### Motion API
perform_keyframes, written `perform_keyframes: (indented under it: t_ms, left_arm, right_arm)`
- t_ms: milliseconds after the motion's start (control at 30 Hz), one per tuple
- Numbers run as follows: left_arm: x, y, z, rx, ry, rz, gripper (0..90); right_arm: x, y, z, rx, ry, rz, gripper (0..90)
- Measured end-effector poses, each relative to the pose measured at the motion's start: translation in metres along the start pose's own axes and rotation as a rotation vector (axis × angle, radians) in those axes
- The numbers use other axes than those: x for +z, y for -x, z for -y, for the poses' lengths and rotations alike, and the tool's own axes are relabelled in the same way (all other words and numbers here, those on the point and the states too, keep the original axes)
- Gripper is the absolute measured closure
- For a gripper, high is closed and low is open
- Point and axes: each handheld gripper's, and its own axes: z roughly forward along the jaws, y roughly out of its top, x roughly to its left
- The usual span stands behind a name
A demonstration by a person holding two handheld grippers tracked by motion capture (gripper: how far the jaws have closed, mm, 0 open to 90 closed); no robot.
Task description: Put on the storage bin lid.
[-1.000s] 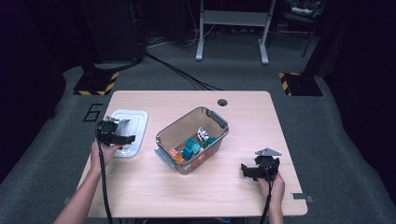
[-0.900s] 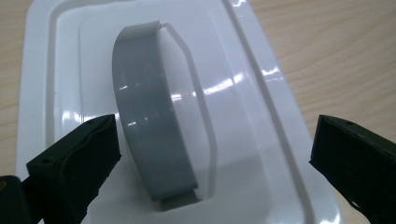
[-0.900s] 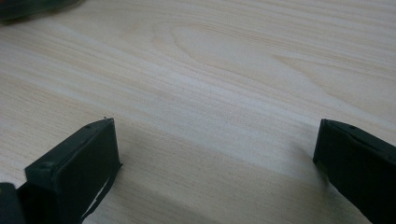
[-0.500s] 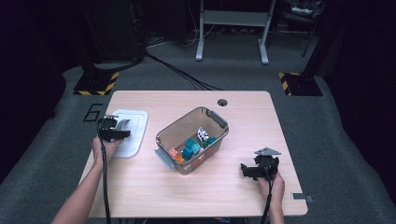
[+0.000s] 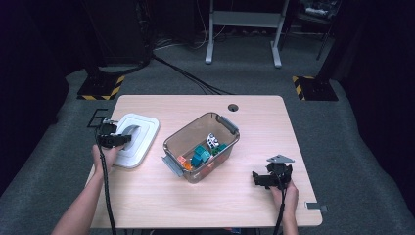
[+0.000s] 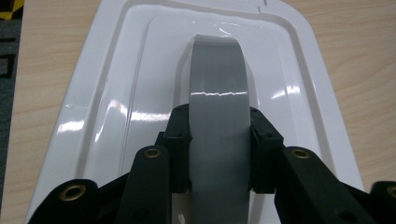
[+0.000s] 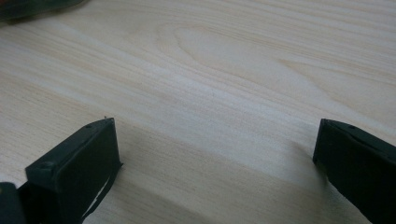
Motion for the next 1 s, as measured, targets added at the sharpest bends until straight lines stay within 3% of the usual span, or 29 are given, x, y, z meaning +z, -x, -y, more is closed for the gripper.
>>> perform_keyframes:
  t_ms: [133,300,333,567,800,867,1000]
  left_arm:
    - [-0.009,0.003,-0.002,0.017,0.015,0.034,66.6]
    - [-0.02,0.011,-0.006,0.038,0.031,0.041,66.6]
    - [-0.022,0.011,-0.007,0.059,0.027,0.044,66.6]
    - [-0.036,0.018,-0.018,0.064,0.073,0.085,66.6]
    - [-0.052,0.021,-0.033,0.098,0.066,0.111,66.5]
    - [-0.057,0.023,-0.037,0.091,0.063,0.117,66.6]
    - [-0.066,0.025,-0.046,0.124,0.065,0.117,66.5]
  right_arm:
    - [0.0,0.0,0.0,0.0,0.0,0.0,0.0]
    - [0.0,0.0,0.0,0.0,0.0,0.0,0.0]
    - [0.0,0.0,0.0,0.002,-0.001,0.0,0.0]
    - [0.0,0.0,0.0,0.004,-0.001,0.004,0.0]
    - [0.0,-0.001,0.0,0.004,-0.001,0.004,0.0]
    - [0.0,-0.001,0.0,0.005,-0.001,0.005,0.0]
    - [0.0,-0.001,0.0,0.005,-0.001,0.005,0.0]
